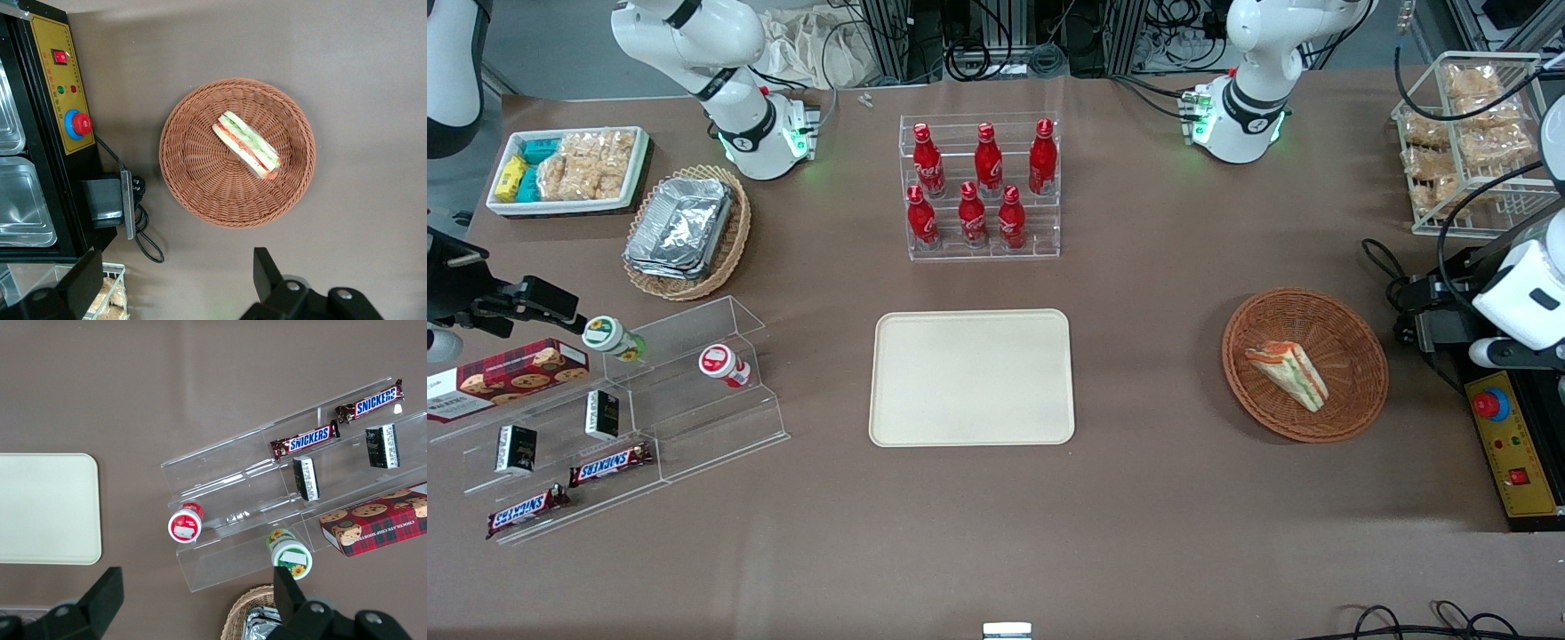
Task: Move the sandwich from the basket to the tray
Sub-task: 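Move the left gripper over the wrapped sandwich in the wicker basket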
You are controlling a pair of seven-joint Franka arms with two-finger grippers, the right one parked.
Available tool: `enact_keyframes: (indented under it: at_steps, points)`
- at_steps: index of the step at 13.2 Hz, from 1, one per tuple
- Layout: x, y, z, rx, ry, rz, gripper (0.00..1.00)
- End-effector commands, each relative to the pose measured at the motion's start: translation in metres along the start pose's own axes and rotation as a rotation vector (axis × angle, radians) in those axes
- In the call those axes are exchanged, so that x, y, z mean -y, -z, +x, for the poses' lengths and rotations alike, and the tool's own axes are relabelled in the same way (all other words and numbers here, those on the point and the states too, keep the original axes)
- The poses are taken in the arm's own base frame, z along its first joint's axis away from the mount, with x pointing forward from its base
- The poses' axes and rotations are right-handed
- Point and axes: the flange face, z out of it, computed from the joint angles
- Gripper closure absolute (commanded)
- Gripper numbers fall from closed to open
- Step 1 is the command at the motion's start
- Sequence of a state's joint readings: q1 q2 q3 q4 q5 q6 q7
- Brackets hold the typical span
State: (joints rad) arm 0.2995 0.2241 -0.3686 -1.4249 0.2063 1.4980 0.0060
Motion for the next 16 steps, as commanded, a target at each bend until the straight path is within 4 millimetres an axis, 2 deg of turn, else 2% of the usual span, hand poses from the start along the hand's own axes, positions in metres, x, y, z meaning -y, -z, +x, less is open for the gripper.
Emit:
enact_keyframes:
  at_steps: [1,4,6,10,12,14,16]
  points:
    - [0.004,0.008,-0.003,-0.001,-0.014,-0.014,0.0]
    - [0.002,0.004,-0.001,0.005,-0.004,-0.022,0.0]
    - [-0.004,-0.014,0.001,0.037,0.051,-0.024,0.0]
    - [-0.027,-0.082,0.007,0.063,0.14,-0.041,0.01]
    - [-0.035,-0.114,0.012,0.033,0.176,-0.046,0.02]
    - [-0.044,-0.156,0.016,-0.021,0.213,-0.061,0.02]
    - [-0.051,-0.185,0.019,-0.065,0.298,-0.082,0.06]
